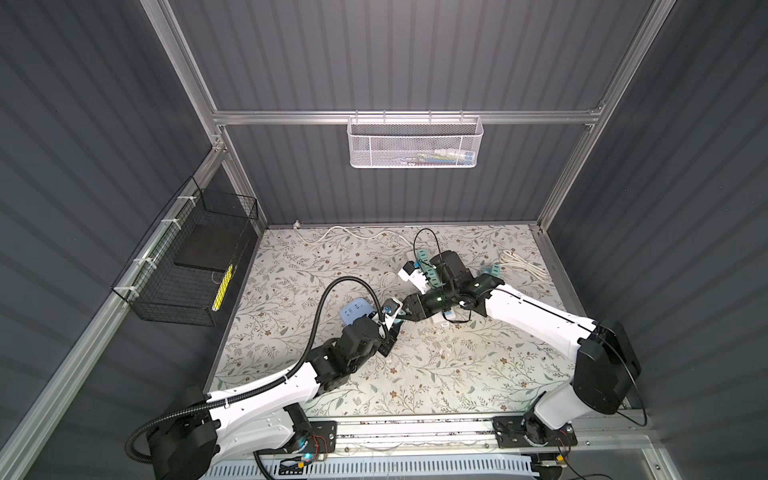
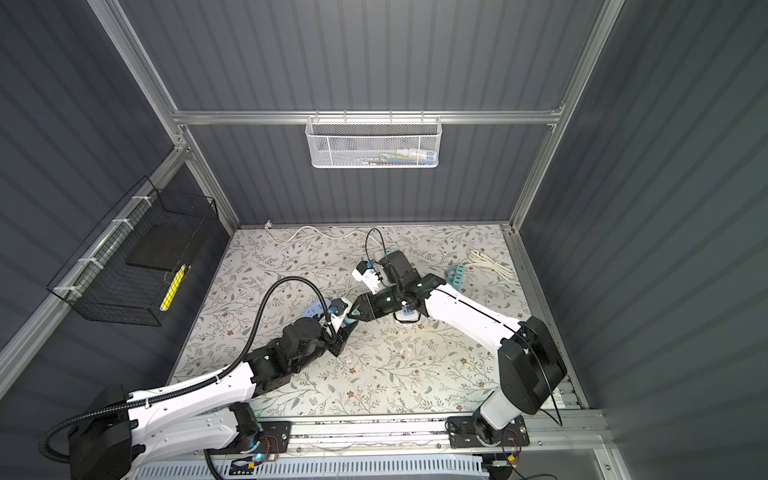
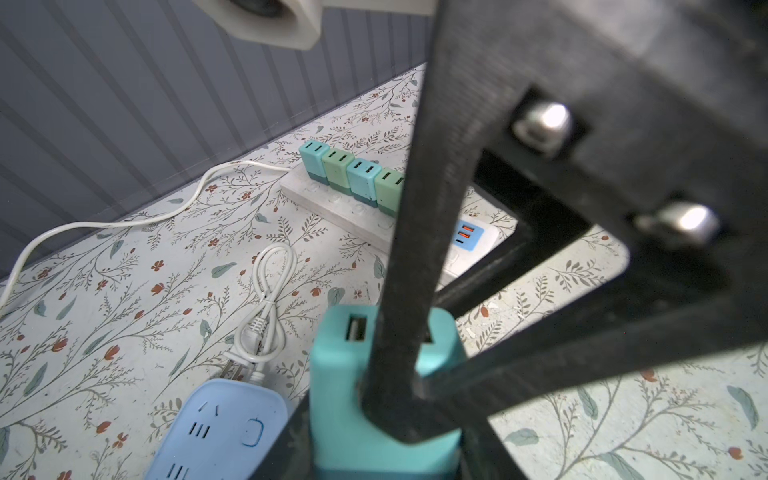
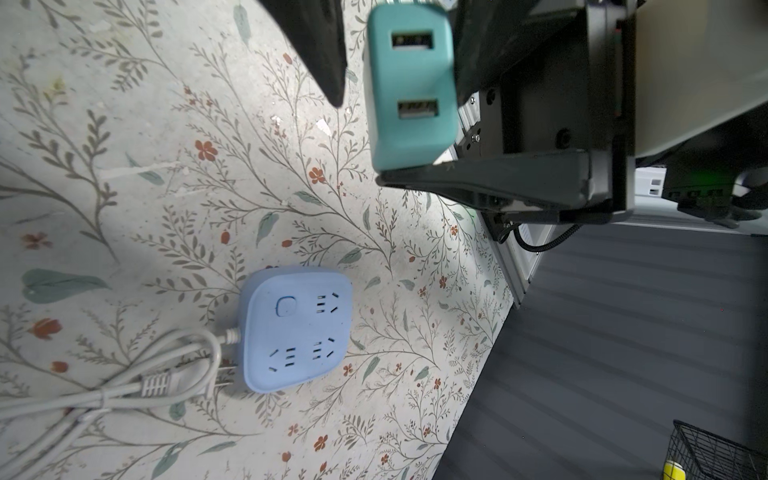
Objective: Insert the plug
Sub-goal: 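Grasp the teal adapter with the right gripper from the left gripper, then carry the teal adapter over the socket box with the right gripper while the left withdraws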
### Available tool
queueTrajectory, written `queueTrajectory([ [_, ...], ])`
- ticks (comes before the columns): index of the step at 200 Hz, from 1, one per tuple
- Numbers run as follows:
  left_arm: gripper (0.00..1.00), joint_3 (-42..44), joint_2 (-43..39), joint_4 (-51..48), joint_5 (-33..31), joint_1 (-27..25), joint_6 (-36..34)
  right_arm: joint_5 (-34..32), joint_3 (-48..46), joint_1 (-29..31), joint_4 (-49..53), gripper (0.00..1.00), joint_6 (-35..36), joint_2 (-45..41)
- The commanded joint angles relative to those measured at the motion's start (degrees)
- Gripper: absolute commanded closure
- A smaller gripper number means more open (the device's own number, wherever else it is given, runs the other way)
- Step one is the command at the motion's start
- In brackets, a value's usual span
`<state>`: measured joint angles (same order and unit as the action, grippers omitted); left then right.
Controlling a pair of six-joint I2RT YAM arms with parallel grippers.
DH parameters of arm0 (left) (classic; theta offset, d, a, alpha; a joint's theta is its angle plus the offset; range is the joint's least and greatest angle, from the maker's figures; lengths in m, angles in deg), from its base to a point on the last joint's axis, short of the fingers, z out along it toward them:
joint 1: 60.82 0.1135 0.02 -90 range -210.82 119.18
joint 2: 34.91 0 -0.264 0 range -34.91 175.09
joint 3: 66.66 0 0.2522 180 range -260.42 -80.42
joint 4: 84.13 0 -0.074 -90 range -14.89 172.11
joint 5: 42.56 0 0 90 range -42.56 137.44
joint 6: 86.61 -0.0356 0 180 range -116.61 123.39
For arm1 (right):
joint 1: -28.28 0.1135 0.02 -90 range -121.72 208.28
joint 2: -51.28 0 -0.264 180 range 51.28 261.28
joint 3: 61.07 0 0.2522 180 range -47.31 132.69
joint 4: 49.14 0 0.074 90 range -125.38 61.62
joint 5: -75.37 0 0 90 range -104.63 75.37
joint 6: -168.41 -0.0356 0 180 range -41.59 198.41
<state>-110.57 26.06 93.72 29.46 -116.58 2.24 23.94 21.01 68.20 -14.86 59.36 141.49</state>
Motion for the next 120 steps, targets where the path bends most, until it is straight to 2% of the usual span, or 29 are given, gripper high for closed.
queueTrajectory([
  [1,0.79,-1.0,-0.6,-0.4,0.9,0.0,-0.6,1.3,1.9,0.2,-0.3,0.64,0.7,0.6],
  [39,0.72,-2.0,0.1,-1.4,0.5,0.0,-0.6,0.2,2.1,0.7,0.6,0.79,1.8,0.9],
  [55,0.52,-2.3,0.3,-1.8,-0.6,0.0,0.1,-1.9,2.1,1.0,0.5,0.82,2.2,0.5],
  [72,0.36,-2.4,-0.6,-2.5,-3.7,0.0,1.9,-5.0,2.4,1.6,0.1,0.84,2.4,0.3],
  [92,0.21,-1.9,-4.2,-4.6,-11.5,0.0,6.8,-11.2,3.4,2.9,-0.4,0.87,2.9,0.7],
  [120,0.15,-0.9,-12.9,-12.4,-25.0,0.1,20.2,-18.1,5.7,5.3,-1.7,0.88,4.0,3.3],
])
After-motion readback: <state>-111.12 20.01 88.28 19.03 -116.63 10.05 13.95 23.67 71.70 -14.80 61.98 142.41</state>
